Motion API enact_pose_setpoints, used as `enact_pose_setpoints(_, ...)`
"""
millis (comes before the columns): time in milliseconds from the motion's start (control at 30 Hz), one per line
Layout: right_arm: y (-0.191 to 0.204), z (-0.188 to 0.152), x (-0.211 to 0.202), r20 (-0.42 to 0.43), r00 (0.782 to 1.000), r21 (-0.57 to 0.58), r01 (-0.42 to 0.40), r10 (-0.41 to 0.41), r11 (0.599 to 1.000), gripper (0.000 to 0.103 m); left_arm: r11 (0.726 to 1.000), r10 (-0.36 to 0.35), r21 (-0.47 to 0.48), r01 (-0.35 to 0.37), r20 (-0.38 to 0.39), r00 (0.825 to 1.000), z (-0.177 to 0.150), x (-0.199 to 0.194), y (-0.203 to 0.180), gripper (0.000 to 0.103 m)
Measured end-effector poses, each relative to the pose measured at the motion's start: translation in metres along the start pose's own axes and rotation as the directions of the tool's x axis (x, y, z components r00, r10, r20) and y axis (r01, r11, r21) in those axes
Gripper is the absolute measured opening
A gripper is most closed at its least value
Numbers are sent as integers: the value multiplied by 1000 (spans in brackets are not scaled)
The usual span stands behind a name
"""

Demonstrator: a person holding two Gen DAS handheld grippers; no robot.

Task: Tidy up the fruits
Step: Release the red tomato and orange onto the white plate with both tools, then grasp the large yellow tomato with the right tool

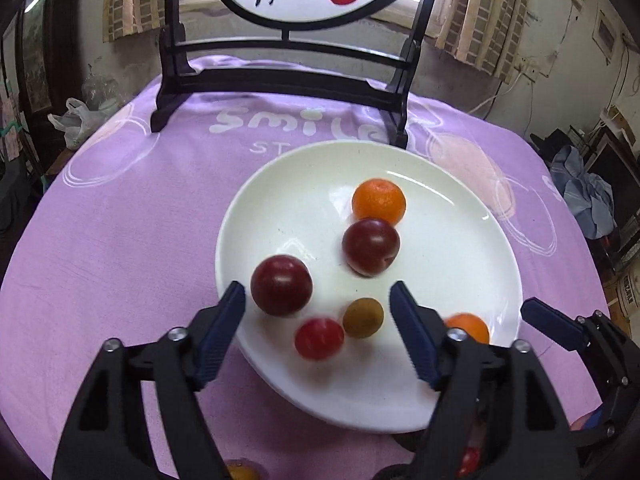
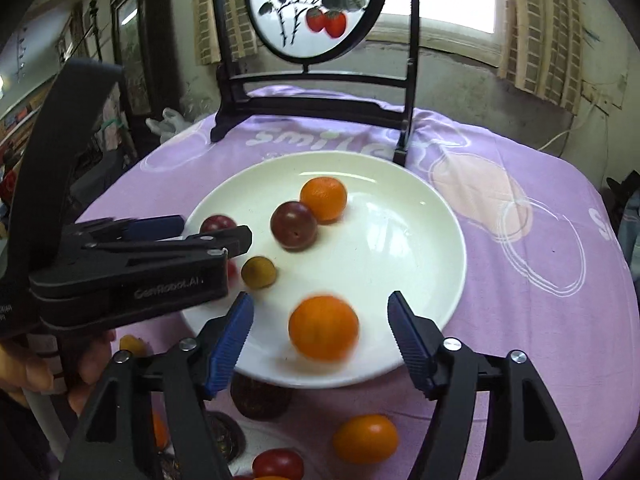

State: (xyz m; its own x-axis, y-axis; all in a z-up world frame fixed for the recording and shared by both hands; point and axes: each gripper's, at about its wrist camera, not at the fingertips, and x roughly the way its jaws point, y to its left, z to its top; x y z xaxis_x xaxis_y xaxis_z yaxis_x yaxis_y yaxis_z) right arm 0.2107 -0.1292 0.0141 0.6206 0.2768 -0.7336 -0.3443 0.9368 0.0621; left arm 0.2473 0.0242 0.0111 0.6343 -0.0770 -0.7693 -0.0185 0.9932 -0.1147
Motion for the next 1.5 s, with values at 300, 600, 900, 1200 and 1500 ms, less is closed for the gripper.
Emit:
enact_pose_setpoints(300,-16,-21,-24,11,1000,61,-24,23,998,72,1000,11,7,-11,14,1000,-17,-22,0,87)
enact_pose_setpoints(600,-27,-50,-57,58,998,90,-12,7,996,78,994,41,95,-50,90,995,-54,-62,-10,96)
enact_pose_setpoints(900,-40,-90,-89,80,997,91,-1,-6,996,87,990,35,128,-53,138,990,-102,-85,-3,96)
enact_pose_setpoints(1200,-63,-118,-121,56,994,4,89,-89,996,95,998,-5,58,-1,93,996,-113,-81,15,96)
enact_pose_setpoints(1500,-78,-131,-96,-94,985,45,146,-141,988,95,999,-10,44,8,44,999,-114,-74,20,96)
